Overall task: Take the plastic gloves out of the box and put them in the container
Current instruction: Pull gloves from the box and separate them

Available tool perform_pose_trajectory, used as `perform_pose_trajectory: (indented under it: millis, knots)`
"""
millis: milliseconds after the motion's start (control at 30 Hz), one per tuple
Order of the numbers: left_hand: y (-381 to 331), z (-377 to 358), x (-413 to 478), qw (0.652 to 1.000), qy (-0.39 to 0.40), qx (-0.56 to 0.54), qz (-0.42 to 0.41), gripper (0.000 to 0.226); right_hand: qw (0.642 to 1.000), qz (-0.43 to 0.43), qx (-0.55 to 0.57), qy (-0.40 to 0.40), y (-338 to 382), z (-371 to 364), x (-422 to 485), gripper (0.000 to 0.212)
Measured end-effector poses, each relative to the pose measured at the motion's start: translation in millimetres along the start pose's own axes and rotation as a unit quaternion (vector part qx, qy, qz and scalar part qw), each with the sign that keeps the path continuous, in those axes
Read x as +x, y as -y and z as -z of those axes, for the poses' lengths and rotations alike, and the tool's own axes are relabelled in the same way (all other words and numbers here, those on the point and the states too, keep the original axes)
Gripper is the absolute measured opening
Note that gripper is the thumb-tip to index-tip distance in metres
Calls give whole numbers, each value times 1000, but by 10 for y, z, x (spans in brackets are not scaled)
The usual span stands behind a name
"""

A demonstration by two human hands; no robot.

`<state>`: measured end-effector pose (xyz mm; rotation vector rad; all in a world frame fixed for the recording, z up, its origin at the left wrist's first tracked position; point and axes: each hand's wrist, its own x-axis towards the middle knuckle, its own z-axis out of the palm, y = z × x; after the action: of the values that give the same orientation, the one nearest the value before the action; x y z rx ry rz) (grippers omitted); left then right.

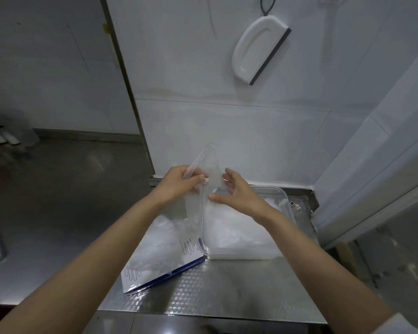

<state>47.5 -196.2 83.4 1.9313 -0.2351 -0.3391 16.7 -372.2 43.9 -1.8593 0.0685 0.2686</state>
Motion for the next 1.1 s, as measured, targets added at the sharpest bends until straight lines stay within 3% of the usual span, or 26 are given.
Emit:
perform_pose_trajectory:
  millis: [133, 267, 400, 500, 600, 733, 833, 933, 1100]
  knots:
    - [-29, -89, -30, 996, 50, -73, -1, 14, 999, 28, 44, 9, 41, 41, -31, 47]
    - [78, -36, 8, 999, 10, -44, 30, 16, 992, 61, 83, -68, 123, 211, -85, 18]
    - [148, -50, 54, 997, 0, -40, 68, 13, 992, 69, 57, -92, 144, 419, -90, 30]
    - [141, -123, 96, 995, 35, -58, 72, 22, 998, 48, 9, -50, 133, 502, -81, 29]
    - [134, -325, 148, 994, -20, -87, 68, 18, 999, 12, -46, -16, 50, 581, -54, 24]
    - [235, -572, 188, 990, -124, -40, 58, 27, 996, -20, -35, -80, -143, 679, -5, 21]
    - [331, -645, 167, 989, -141, 0, 48, 22, 990, -29, -12, -138, -306, 696, 46, 20]
    - [423, -712, 153, 989, -136, 51, 15, 16, 973, -45, -112, -195, -520, 693, 78, 21]
    - [552, -805, 204, 981, -143, 132, 17, 20, 909, -1, -369, -191, -709, 665, 81, 28]
